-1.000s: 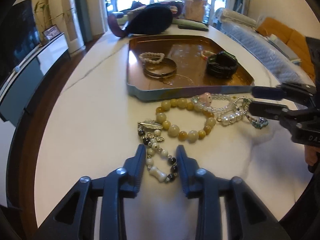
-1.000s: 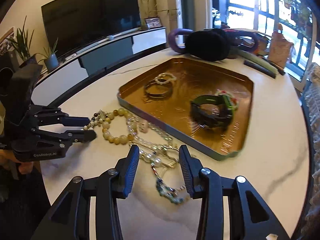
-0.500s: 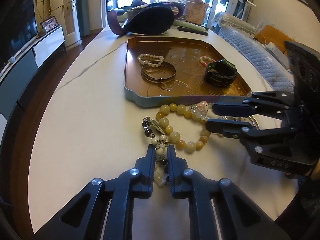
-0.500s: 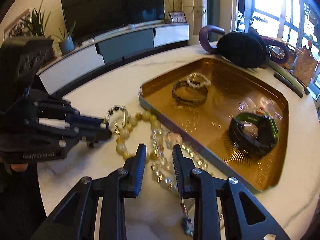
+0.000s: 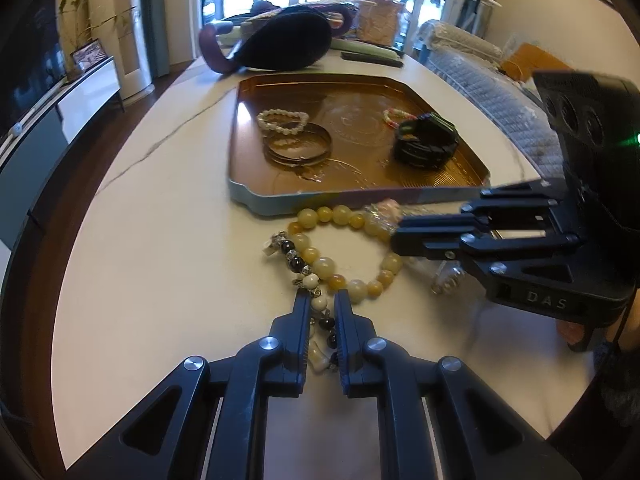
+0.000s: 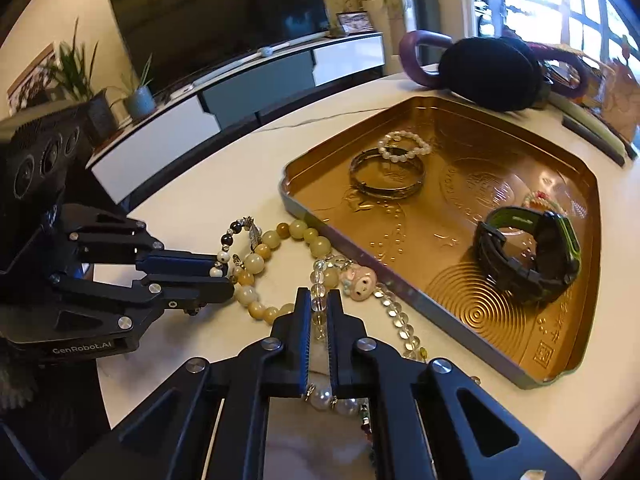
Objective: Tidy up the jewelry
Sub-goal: 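Lift and carry both bracelets over the copper tray with both tools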
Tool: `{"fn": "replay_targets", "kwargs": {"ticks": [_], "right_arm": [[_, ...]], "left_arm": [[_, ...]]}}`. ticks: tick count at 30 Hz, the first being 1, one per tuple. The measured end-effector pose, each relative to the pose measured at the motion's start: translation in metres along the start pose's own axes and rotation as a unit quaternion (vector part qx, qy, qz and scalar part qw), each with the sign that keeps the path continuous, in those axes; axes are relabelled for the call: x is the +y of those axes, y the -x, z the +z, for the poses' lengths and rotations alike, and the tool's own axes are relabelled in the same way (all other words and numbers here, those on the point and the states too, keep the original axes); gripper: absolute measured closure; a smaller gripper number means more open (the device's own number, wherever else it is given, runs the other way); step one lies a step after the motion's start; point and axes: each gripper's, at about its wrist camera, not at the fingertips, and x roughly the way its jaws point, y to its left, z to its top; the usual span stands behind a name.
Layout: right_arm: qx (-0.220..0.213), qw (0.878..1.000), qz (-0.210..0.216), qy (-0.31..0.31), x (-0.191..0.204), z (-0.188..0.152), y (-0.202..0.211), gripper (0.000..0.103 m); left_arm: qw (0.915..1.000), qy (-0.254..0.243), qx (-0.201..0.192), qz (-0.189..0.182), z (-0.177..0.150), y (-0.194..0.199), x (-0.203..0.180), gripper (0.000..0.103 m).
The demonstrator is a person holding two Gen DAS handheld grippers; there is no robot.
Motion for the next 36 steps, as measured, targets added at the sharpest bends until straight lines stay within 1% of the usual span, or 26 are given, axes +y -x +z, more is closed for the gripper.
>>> {"fn": "replay_targets", "kwargs": {"ticks": [4, 9, 13, 19, 24, 31, 34, 36], "right_arm": [[-0.007, 1.000, 0.000, -0.011, -0.003, 0.001, 0.008, 0.097], [-0.036, 0.999, -0.001, -0.020, -0.006, 0.002, 0.032, 0.097], [-0.052, 0.998, 0.000, -0.024, -0.007, 0.003, 0.049, 0.097], [-0.080, 0.997, -0.004, -0.015, -0.001, 0.005, 0.076, 0.097], [-0.105, 0.994, -0.017, -0.014, 0.003, 0.006, 0.097, 0.097], [-0.151, 0.988, -0.038, -0.020, 0.004, 0.013, 0.133, 0.097], [-0.171, 0.984, -0.050, -0.023, 0.003, 0.018, 0.147, 0.097], [-0.187, 0.980, -0.057, -0.028, 0.001, 0.019, 0.155, 0.097]], "left_arm": [[0.9996, 0.020, -0.008, -0.018, 0.003, 0.010, 0.008, 0.094], [0.9990, 0.024, -0.029, -0.026, 0.008, 0.025, 0.007, 0.094], [0.9982, 0.031, -0.037, -0.036, 0.011, 0.032, 0.006, 0.094], [0.9963, 0.022, -0.064, -0.054, 0.018, 0.051, -0.006, 0.094], [0.9938, 0.015, -0.089, -0.065, 0.027, 0.068, -0.019, 0.094], [0.9885, 0.011, -0.134, -0.071, 0.046, 0.094, -0.033, 0.094], [0.9868, -0.004, -0.152, -0.056, 0.055, 0.103, -0.042, 0.094], [0.9855, -0.007, -0.160, -0.055, 0.062, 0.105, -0.048, 0.094]]}}
